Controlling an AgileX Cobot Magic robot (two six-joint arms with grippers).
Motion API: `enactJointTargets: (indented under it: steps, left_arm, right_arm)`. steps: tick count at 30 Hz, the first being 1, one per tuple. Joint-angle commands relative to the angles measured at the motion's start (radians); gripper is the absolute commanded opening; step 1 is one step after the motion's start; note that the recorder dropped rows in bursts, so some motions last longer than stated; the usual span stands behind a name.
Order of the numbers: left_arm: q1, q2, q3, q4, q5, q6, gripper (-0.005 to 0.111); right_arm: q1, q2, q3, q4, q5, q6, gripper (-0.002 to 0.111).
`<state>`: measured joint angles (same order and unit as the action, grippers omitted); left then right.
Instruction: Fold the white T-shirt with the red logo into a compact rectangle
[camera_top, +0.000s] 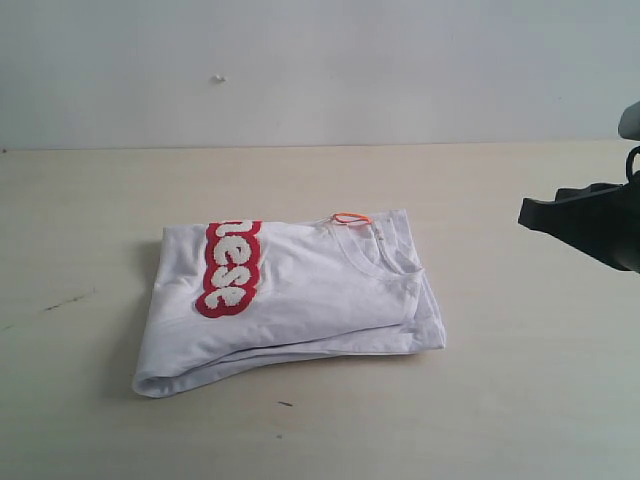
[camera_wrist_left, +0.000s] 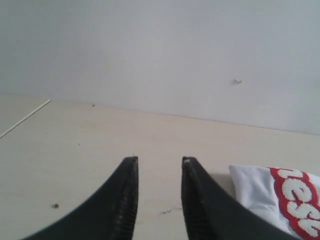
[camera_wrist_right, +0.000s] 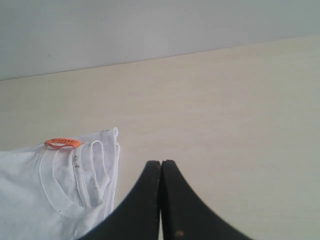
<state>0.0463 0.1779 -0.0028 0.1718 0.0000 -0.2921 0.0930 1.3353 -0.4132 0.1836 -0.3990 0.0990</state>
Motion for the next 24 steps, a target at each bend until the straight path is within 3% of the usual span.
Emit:
enactJointTargets:
  steps: [1, 11, 24]
  left_arm:
    - [0.027, -0.042, 0.003, -0.001, 0.128, -0.028, 0.031]
    - [0.023, -0.054, 0.003, -0.005, 0.194, -0.028, 0.031]
    - [0.023, -0.069, 0.003, -0.027, 0.136, -0.047, 0.031]
  right_arm:
    - [-0.001, -0.009, 0.004, 0.0, -0.014, 0.0, 0.0]
    - [-0.001, -0.009, 0.004, 0.0, -0.014, 0.0, 0.0]
    - [-0.001, -0.009, 0.004, 0.0, -0.014, 0.0, 0.0]
